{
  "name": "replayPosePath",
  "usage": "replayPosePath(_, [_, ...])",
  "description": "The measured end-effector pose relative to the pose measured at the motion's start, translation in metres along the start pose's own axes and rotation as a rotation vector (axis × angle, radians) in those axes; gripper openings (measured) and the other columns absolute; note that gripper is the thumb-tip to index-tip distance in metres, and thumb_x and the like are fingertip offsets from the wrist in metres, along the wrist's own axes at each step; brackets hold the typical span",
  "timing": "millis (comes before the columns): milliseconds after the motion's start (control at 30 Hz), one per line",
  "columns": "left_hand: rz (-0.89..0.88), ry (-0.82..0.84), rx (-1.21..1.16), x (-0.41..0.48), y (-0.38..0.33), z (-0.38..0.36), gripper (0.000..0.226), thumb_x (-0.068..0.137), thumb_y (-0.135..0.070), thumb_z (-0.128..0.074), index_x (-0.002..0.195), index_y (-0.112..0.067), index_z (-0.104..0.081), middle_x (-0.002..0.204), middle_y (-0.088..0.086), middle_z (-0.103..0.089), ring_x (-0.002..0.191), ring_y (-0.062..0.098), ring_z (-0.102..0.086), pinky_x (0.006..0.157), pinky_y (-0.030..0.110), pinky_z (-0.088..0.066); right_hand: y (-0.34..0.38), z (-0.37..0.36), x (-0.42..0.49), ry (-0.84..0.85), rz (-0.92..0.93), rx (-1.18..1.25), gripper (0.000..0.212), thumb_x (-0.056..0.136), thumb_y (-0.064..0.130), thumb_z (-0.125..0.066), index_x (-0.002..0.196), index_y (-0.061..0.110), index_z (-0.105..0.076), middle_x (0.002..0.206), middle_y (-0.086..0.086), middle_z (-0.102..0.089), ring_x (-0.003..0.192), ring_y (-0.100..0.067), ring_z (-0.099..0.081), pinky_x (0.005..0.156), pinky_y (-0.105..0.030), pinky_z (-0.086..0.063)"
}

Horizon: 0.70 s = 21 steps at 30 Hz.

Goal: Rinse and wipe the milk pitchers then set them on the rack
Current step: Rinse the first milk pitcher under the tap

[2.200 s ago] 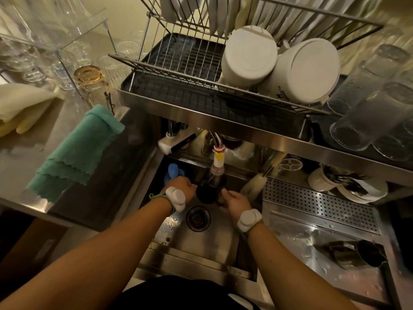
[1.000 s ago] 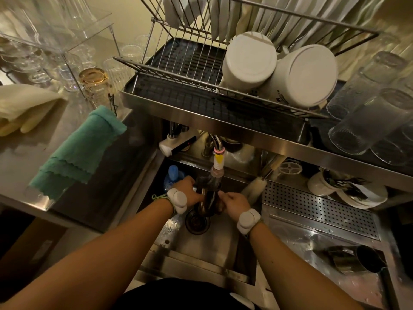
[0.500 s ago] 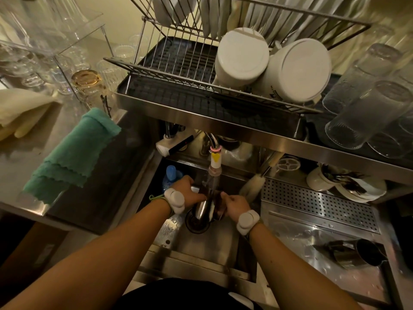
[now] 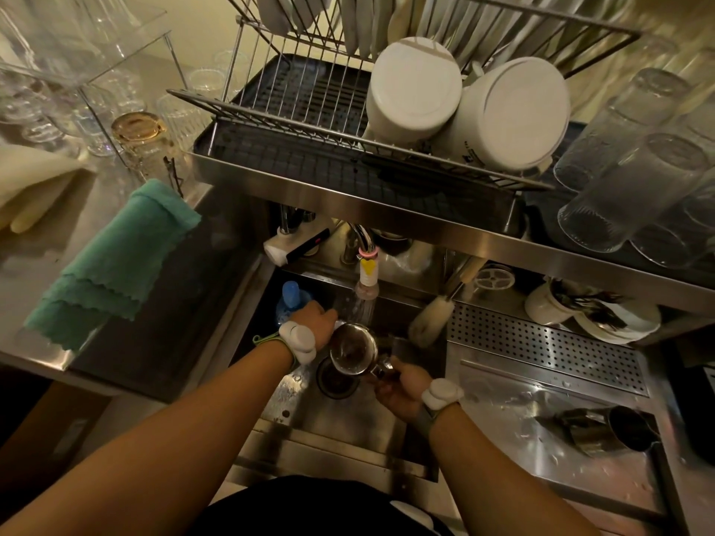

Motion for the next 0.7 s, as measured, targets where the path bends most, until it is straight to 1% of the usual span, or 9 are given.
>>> replayPosePath(67, [-0.01,0.013,0.028,-0.001,-0.001,-0.001,0.033,0.103,-0.025,-0.042,0.126,-0.004,-0.05,0.132,0.022,-0.048,0.115,0.037,-0.056,0.091,0.044,-0.052,0.004,-0.004,0.001,0.024,0.016,-0.048,0.033,0.106,0.028,-0.044,0.106,0.001,-0.063,0.089,-0.022,-0.07,0.058,-0.029,-0.07,0.04,-0.026,-0.05])
replayPosePath(167, [-0.01,0.012,0.009,-0.002,-0.003,0.002,0.031,0.104,-0.023,-0.037,0.121,-0.001,-0.052,0.128,0.023,-0.052,0.113,0.038,-0.056,0.091,0.044,-0.052,0.015,-0.004,-0.002,-0.026,0.042,-0.268,0.034,0.105,0.034,-0.046,0.107,0.004,-0.062,0.091,-0.02,-0.071,0.075,-0.034,-0.07,0.056,-0.039,-0.057])
replayPosePath(233, [0.035,-0.01,-0.038,-0.002,0.0,0.005,0.033,0.105,-0.025,-0.036,0.119,-0.001,-0.054,0.127,0.023,-0.055,0.114,0.038,-0.056,0.092,0.042,-0.05,0.032,-0.007,-0.005,-0.069,0.125,-0.58,0.04,0.104,0.036,-0.048,0.116,0.001,-0.063,0.109,-0.025,-0.07,0.094,-0.041,-0.07,0.077,-0.05,-0.059])
replayPosePath(300, [0.061,-0.011,-0.107,-0.001,0.004,0.004,0.031,0.105,-0.026,-0.036,0.108,-0.004,-0.057,0.126,0.021,-0.056,0.114,0.036,-0.057,0.091,0.037,-0.049,0.052,-0.015,-0.007,-0.115,0.257,-0.892,0.047,0.103,0.036,-0.049,0.12,-0.005,-0.064,0.12,-0.028,-0.067,0.112,-0.043,-0.064,0.098,-0.049,-0.052])
replayPosePath(400, [0.136,-0.024,-0.248,-0.001,0.009,0.005,0.037,0.102,-0.029,-0.04,0.067,-0.019,-0.036,0.115,0.019,-0.06,0.105,0.033,-0.058,0.081,0.032,-0.045,0.062,-0.036,-0.01,-0.042,0.371,-0.956,0.031,0.103,0.027,-0.052,0.106,0.003,-0.071,0.109,-0.022,-0.071,0.104,-0.037,-0.067,0.097,-0.045,-0.052])
replayPosePath(500, [0.241,-0.087,-0.359,-0.002,0.022,0.009,0.038,0.097,-0.032,-0.048,0.064,-0.021,-0.033,0.084,0.008,-0.056,0.075,0.025,-0.054,0.066,0.027,-0.04,0.073,-0.048,-0.012,-0.041,0.454,-0.962,0.026,0.1,0.029,-0.058,0.08,0.016,-0.067,0.079,-0.007,-0.068,0.075,-0.023,-0.064,0.079,-0.039,-0.054])
replayPosePath(567, [0.266,-0.069,-0.448,-0.003,0.025,0.007,0.038,0.095,-0.031,-0.051,0.062,-0.017,-0.039,0.065,0.003,-0.05,0.057,0.017,-0.047,0.05,0.024,-0.033,0.078,-0.055,-0.018,-0.005,0.475,-0.942,0.024,0.099,0.029,-0.058,0.09,0.01,-0.069,0.089,-0.014,-0.07,0.087,-0.031,-0.068,0.084,-0.045,-0.055])
replayPosePath(633, [0.286,-0.065,-0.481,-0.006,0.028,0.007,0.039,0.093,-0.03,-0.053,0.059,-0.015,-0.04,0.059,0.002,-0.048,0.052,0.015,-0.045,0.046,0.023,-0.028,0.08,-0.054,-0.016,0.047,0.449,-0.875,0.029,0.099,0.025,-0.058,0.104,-0.001,-0.068,0.106,-0.025,-0.07,0.104,-0.041,-0.067,0.094,-0.055,-0.053])
replayPosePath(700, [0.3,-0.059,-0.492,-0.007,0.032,0.006,0.04,0.092,-0.03,-0.054,0.058,-0.015,-0.039,0.057,0.002,-0.048,0.051,0.016,-0.046,0.045,0.023,-0.027,0.083,-0.049,-0.014,0.056,0.434,-0.846,0.028,0.099,0.024,-0.06,0.104,-0.003,-0.067,0.102,-0.026,-0.068,0.102,-0.044,-0.066,0.096,-0.059,-0.051])
Point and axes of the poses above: each hand's wrist, its own x-axis towards the middle knuckle, its own z-axis out of the back of the hand, y = z × x, the point moved 10 cm from there along x, towards the middle knuckle
